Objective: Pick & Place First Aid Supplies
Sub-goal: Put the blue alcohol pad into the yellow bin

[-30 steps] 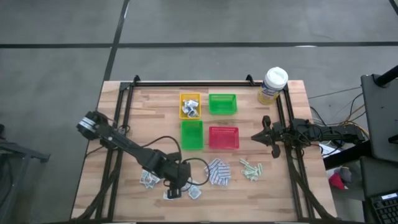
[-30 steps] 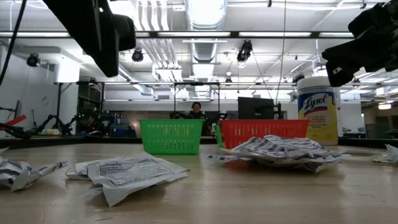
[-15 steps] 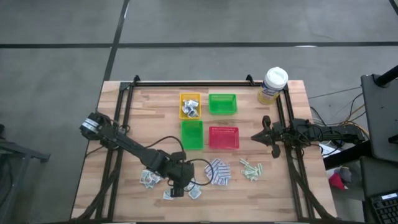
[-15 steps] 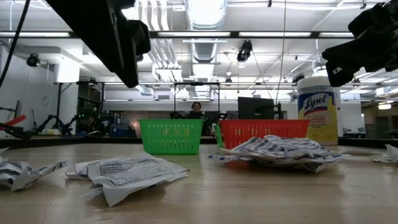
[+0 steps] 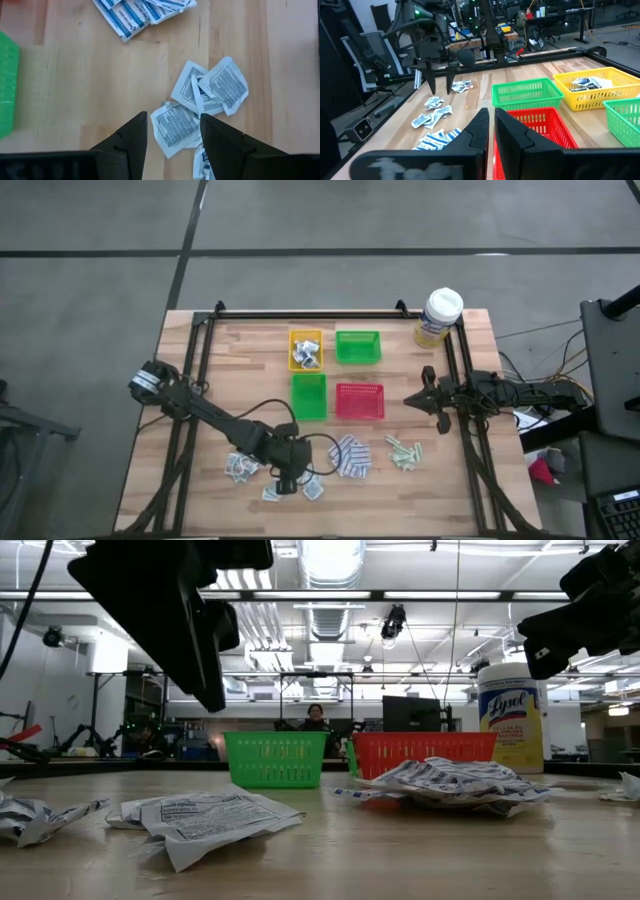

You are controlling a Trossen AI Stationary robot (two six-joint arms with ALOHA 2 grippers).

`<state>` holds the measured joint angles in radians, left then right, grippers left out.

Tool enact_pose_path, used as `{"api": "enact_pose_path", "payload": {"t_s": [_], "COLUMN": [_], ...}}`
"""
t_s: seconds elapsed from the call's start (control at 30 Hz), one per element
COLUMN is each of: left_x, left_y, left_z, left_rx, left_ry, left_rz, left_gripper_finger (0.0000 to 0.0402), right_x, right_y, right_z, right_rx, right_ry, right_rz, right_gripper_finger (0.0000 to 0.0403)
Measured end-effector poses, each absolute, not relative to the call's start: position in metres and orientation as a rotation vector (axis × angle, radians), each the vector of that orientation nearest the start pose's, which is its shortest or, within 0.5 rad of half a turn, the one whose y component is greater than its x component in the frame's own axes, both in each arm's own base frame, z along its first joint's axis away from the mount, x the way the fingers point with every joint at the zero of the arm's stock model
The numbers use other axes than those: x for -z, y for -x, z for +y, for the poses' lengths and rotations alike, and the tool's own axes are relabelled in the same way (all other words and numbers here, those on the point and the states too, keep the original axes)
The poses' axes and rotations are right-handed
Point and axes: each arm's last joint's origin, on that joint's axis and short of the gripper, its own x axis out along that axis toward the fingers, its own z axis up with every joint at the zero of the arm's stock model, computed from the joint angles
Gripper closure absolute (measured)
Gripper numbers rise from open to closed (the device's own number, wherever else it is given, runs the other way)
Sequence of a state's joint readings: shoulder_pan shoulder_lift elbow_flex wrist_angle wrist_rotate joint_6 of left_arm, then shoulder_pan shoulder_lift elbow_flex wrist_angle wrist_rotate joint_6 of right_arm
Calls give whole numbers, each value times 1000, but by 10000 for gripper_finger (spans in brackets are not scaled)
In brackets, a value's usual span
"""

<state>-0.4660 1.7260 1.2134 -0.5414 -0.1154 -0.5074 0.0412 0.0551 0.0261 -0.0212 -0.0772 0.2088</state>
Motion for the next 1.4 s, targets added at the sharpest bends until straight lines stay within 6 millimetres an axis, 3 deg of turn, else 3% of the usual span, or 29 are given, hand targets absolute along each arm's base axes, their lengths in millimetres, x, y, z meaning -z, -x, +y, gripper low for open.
{"api": "enact_pose_path", "payload": {"t_s": [0.8, 1.1, 1.4], "left_x": [-168, -164, -146], "left_y": [-300, -299, -304], "left_z": [-147, -146, -149], "left_rx": [7, 2, -17], "left_ry": [211, 206, 185], "left_rz": [1066, 1059, 1090], "left_gripper_finger": [227, 227, 227], "right_x": [-166, -166, -166], "right_y": [-99, -99, -99], "right_z": [6, 6, 6], "right_rx": [-113, -113, -113], "right_ry": [-209, -209, -209], "right_rz": [62, 63, 63], "right_gripper_finger": [374, 374, 374]}}
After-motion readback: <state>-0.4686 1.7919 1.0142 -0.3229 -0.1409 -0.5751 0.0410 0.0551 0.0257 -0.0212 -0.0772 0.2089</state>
